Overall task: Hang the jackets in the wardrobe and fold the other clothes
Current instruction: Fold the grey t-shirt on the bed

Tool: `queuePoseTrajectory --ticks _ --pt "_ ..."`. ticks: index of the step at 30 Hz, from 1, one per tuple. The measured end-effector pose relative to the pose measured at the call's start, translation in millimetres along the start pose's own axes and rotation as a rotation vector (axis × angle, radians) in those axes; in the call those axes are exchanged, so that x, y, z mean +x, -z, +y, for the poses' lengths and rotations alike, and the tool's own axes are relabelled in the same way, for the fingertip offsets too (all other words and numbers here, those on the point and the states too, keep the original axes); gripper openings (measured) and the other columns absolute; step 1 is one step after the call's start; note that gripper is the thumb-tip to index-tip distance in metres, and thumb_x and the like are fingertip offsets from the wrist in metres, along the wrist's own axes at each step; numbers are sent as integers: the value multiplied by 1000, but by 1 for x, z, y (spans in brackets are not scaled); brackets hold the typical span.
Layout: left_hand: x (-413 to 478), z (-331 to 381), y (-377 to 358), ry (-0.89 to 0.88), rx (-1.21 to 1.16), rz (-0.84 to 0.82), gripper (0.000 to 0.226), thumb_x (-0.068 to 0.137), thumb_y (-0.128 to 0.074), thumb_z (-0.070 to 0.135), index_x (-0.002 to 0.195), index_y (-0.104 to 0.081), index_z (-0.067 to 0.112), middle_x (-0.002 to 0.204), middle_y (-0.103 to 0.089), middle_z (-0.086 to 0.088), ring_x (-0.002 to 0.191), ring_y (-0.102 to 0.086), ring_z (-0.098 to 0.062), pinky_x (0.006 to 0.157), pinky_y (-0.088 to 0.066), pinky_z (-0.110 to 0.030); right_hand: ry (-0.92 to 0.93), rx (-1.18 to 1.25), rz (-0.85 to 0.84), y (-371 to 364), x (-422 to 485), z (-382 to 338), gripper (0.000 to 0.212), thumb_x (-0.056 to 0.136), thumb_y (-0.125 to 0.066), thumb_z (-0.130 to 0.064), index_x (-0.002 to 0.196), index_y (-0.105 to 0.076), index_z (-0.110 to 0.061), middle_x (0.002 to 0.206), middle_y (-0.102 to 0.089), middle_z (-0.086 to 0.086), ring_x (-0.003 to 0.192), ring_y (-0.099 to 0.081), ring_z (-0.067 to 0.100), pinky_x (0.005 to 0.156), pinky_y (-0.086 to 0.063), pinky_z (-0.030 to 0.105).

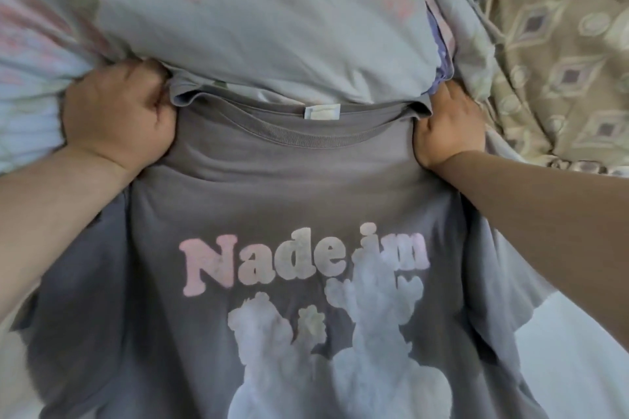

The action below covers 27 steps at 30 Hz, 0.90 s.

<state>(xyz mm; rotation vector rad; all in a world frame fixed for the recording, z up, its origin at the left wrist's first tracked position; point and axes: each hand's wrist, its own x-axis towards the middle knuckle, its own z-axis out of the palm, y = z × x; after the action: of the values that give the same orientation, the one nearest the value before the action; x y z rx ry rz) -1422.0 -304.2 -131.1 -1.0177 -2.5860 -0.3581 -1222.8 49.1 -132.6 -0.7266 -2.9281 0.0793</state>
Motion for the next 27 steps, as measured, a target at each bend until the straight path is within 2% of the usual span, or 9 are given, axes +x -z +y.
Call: queuePoseTrajectory --ticks 9,12,16,19,21,24,25,27 --pt "1 14 8 10 20 -22 22 85 -48 15 88 -58 -4 83 -59 -35 71 -59 -54 53 -45 -50 143 27 31 -1 18 9 52 78 -40 -19 120 -58 6 112 -59 33 94 -57 52 75 -44 51" --pt "1 13 8 74 46 -31 26 87 -43 20 90 -57 -1 93 -61 -31 82 -60 -52 59 -47 -51 146 19 54 0 20 7 51 81 -37 -23 116 -58 6 109 -58 33 93 -56 52 75 -43 51" --pt "-8 18 24 101 -10 -114 25 99 -43 21 95 -54 -1 101 -59 -32 90 -57 -49 70 -46 -52 112 -40 41 7 9 1 47 89 -36 -25 120 -54 6 116 -56 32 104 -54 49 88 -42 51" --pt "-25 28 55 125 -64 -174 22 101 -45 23 94 -53 3 102 -59 -32 92 -56 -47 76 -44 -49 29 -24 1 17 -12 -6 45 97 -35 -24 125 -47 9 127 -49 33 117 -48 46 99 -35 49" --pt "-49 40 83 131 -11 -64 23 99 -49 27 102 -54 5 109 -58 -29 99 -54 -46 83 -42 -50 -4 86 23 31 -38 -8 48 99 -37 -27 134 -40 7 136 -41 30 125 -42 45 104 -31 49" --pt "-111 70 125 172 -56 156 45 93 -50 30 127 -51 1 128 -52 -27 117 -47 -44 102 -34 -51 53 230 85 53 -102 -7 56 97 -50 -22 147 -31 -4 151 -29 21 139 -31 38 114 -26 46" --pt "-137 82 136 206 -114 174 46 92 -49 29 128 -52 0 128 -52 -27 118 -46 -44 104 -33 -50 91 265 69 59 -128 -6 56 97 -52 -21 147 -33 -5 152 -29 19 140 -29 36 115 -25 45" --pt "-195 107 155 266 -174 150 42 91 -48 27 118 -58 -2 113 -58 -26 108 -50 -44 97 -35 -51 140 316 31 72 -191 -1 49 95 -57 -20 139 -44 -5 144 -40 17 134 -35 34 112 -29 42"
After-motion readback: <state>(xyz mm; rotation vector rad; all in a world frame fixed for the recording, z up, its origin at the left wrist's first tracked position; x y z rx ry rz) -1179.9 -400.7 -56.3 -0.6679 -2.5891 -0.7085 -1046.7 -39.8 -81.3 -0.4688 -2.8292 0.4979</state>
